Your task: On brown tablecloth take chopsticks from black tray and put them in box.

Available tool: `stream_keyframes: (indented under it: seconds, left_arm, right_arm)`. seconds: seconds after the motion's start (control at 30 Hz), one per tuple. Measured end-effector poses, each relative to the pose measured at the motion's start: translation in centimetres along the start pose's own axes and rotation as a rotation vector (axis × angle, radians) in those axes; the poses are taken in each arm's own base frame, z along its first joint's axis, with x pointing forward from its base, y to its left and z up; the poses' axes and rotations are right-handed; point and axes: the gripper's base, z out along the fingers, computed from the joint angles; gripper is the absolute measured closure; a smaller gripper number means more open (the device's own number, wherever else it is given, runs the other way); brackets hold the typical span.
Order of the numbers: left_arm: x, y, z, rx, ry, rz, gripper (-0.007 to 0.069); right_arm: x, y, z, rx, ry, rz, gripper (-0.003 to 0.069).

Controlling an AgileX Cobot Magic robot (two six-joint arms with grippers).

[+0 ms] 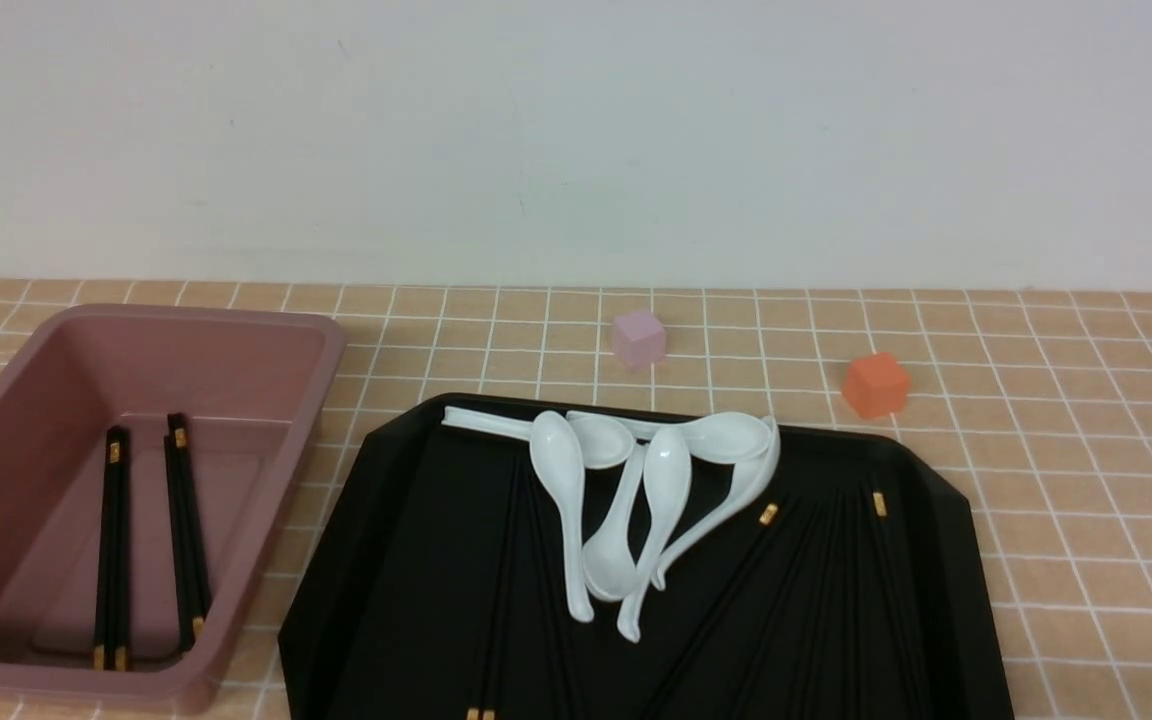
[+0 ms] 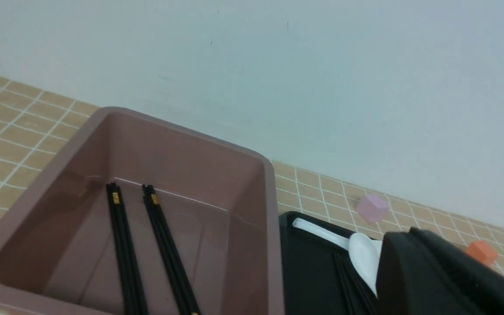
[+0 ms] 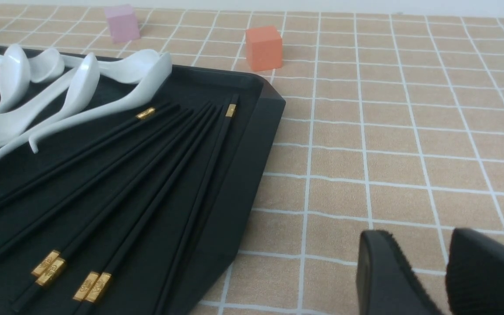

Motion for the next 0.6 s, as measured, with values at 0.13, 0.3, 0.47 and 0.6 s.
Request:
stream_keyframes:
  seconds: [0.13,0.3,0.47,0.6]
  left_arm:
    - [3.1,1.8,1.8,-0.042,0.025,-0.013,0.0636]
    - [7.8,3.9,3.3,-0.031,0.101,-0.006,0.0634]
    - [8.7,4.0,3.4,0.023,0.138,0.064,0.0630]
    - [9.1,4.1,3.4,0.017,0.187,0.085,0.0626]
  right_arm:
    - [0.0,0.0,0.0,0.000,0.000,0.000,0.0419]
    - [0.0,0.0,0.0,0.000,0.000,0.000,0.0419]
    - [0.0,0.0,0.0,0.000,0.000,-0.001,0.0419]
    - [0.0,0.0,0.0,0.000,0.000,0.000,0.0419]
